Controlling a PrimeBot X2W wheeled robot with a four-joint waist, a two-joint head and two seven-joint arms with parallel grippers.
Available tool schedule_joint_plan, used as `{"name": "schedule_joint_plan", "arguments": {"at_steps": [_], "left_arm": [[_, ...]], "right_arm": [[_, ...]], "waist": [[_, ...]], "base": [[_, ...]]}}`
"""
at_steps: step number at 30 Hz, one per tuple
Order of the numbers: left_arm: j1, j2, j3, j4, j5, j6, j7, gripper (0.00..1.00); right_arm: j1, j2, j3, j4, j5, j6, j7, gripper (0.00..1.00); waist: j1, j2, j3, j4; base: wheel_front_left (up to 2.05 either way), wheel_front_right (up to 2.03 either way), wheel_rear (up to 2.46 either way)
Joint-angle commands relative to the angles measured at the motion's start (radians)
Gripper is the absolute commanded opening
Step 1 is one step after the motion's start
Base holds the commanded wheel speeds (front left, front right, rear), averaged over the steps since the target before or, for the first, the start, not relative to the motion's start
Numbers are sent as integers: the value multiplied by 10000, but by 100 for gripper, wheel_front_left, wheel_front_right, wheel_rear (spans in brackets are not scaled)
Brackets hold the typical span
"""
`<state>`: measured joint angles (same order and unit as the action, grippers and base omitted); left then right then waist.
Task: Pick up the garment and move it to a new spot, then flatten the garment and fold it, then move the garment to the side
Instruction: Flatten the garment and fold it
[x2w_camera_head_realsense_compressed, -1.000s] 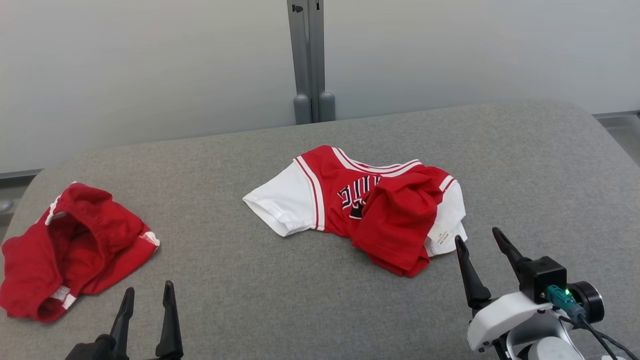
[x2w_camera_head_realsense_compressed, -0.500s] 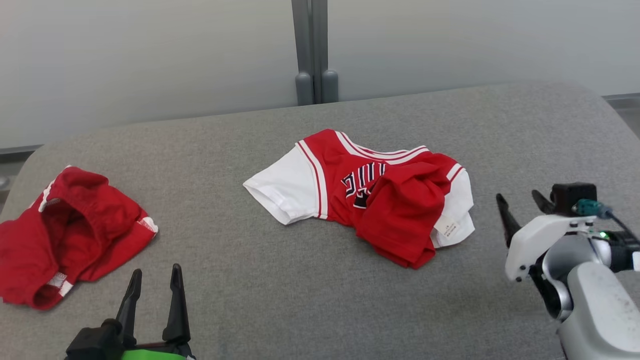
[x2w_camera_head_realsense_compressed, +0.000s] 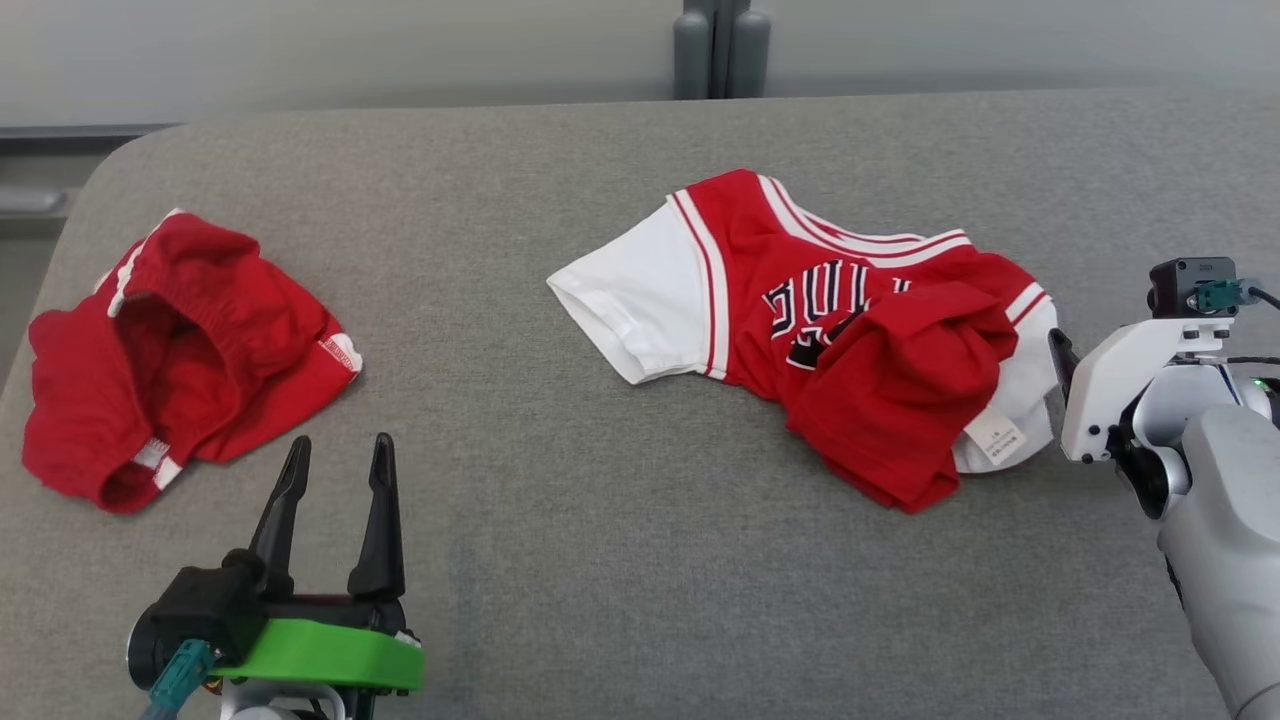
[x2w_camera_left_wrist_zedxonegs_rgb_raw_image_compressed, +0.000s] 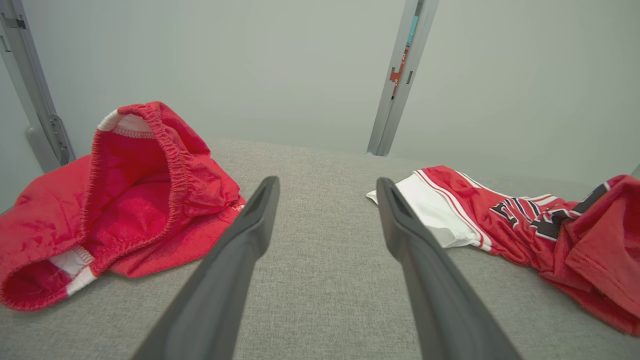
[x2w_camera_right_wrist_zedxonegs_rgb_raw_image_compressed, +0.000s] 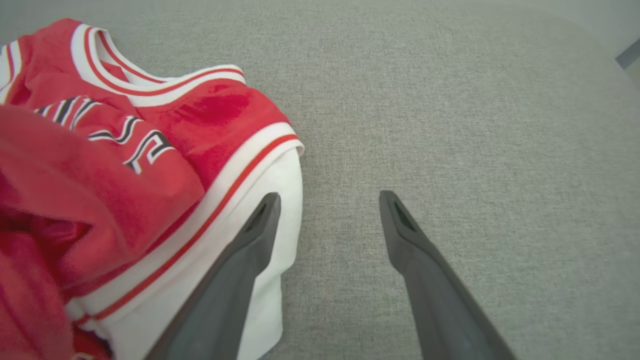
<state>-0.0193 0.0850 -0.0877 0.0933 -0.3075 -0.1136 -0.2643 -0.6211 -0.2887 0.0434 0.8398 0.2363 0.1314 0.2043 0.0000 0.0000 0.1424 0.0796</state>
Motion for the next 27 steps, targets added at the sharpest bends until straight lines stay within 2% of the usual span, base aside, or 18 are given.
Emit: {"name": "schedule_joint_plan", "arguments": {"at_steps": [1, 7, 8, 9, 10, 17, 24, 27], "left_arm": [[-199, 43, 11, -64, 52, -21, -3, 100], [-210, 0, 7, -124, 119, -84, -1, 100], [-183, -3, 14, -114, 123, -96, -1, 100], [-160, -9, 30, -104, 136, -98, -1, 100], [-131, -16, 49, -96, 142, -105, -1, 100], [-9, -58, 116, 35, 155, -128, -1, 100], [302, -97, 299, 120, 142, -143, -1, 100], [427, -120, 413, 74, 178, -149, -1, 100]], "right_arm": [[-213, -81, 118, 192, 143, -14, -11, 100], [-639, -209, 834, 1117, 664, -14, 108, 100], [-679, -234, 980, 1264, 773, -14, 199, 87], [-721, -275, 1095, 1356, 814, -12, 253, 30], [-799, -279, 1261, 1384, 866, -12, 168, 0], [-1290, -481, 1913, 1006, 1044, -14, -578, 0], [-2160, -354, 2695, -959, 1496, -14, -862, 0], [-2803, 101, 2971, -1994, 2091, -12, -679, 0]], "waist": [[0, 0, 677, 726], [0, 0, 833, 1029], [0, 0, 823, 1048], [0, 0, 800, 1052], [0, 0, 768, 1047], [0, 0, 189, 917], [0, 0, -520, 608], [0, 0, -783, 497]], "base": [[0, 0, 0], [0, 0, 0], [0, 0, 0], [0, 0, 0], [0, 0, 0], [0, 0, 0], [0, 0, 0], [0, 0, 0]]}}
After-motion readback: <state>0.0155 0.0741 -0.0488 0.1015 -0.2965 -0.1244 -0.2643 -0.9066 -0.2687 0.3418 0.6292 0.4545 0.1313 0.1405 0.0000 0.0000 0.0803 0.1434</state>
